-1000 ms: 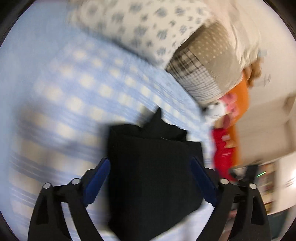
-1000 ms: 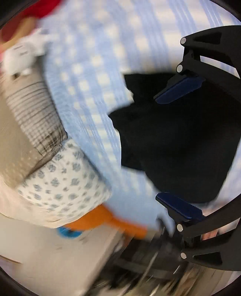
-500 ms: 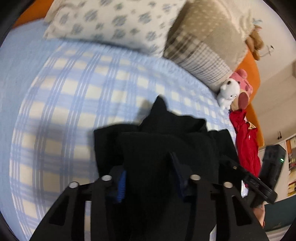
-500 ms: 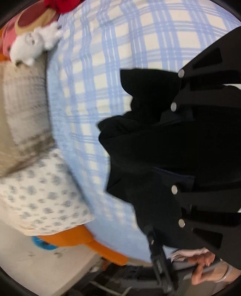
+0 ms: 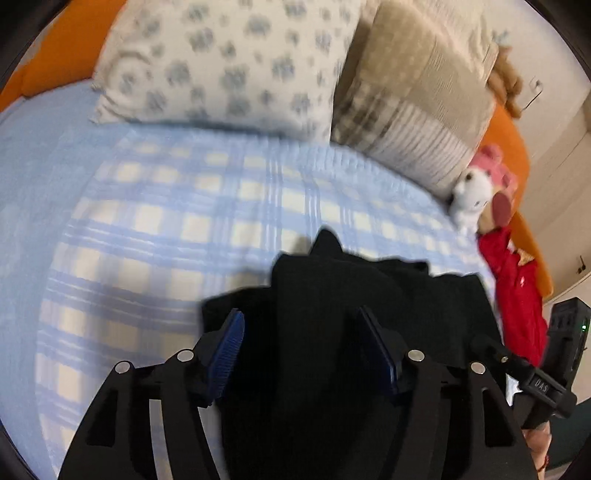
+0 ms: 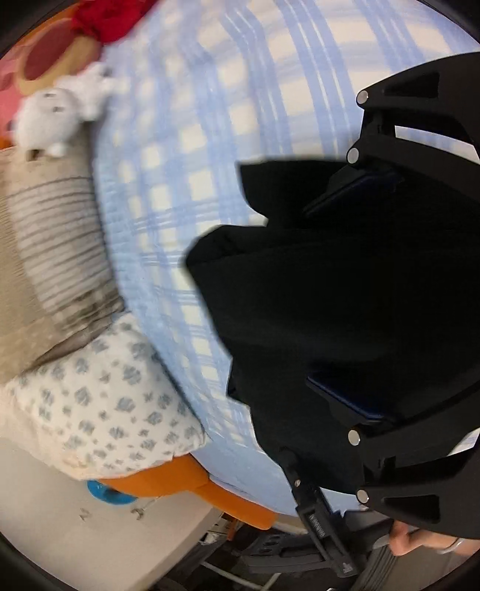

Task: Fold large clothes

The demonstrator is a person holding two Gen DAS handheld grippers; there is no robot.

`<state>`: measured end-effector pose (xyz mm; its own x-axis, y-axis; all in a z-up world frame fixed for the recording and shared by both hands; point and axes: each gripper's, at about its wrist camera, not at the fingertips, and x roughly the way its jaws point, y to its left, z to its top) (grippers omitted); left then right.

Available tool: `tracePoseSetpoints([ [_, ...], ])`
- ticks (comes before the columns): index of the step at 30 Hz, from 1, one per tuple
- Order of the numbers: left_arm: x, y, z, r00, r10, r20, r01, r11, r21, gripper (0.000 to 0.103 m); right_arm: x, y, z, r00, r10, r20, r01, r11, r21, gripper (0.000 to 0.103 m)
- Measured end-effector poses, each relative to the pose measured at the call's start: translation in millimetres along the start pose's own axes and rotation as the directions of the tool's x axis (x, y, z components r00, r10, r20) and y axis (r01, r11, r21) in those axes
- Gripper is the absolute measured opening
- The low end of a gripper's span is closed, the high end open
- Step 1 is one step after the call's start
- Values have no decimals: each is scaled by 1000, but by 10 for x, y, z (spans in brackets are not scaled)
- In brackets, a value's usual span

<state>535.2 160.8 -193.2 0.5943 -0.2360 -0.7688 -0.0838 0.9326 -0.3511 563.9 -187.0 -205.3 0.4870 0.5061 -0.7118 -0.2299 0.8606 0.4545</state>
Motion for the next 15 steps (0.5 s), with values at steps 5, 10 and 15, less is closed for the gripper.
tracePoseSetpoints([
  [5,-657,-266,-23,966,-226,129,215,972,90,80,-693,197,132,977,59,205,-45,997,-70,53],
  [10,-342,-687,-9,985,-167,29,159,968,194,59,-400,296,228,995,43,88,-39,998,-43,30],
  [15,310,-375,32,995,-53,-84,60,995,81,49,58,130,120,992,-121,43,124,990,-61,28],
])
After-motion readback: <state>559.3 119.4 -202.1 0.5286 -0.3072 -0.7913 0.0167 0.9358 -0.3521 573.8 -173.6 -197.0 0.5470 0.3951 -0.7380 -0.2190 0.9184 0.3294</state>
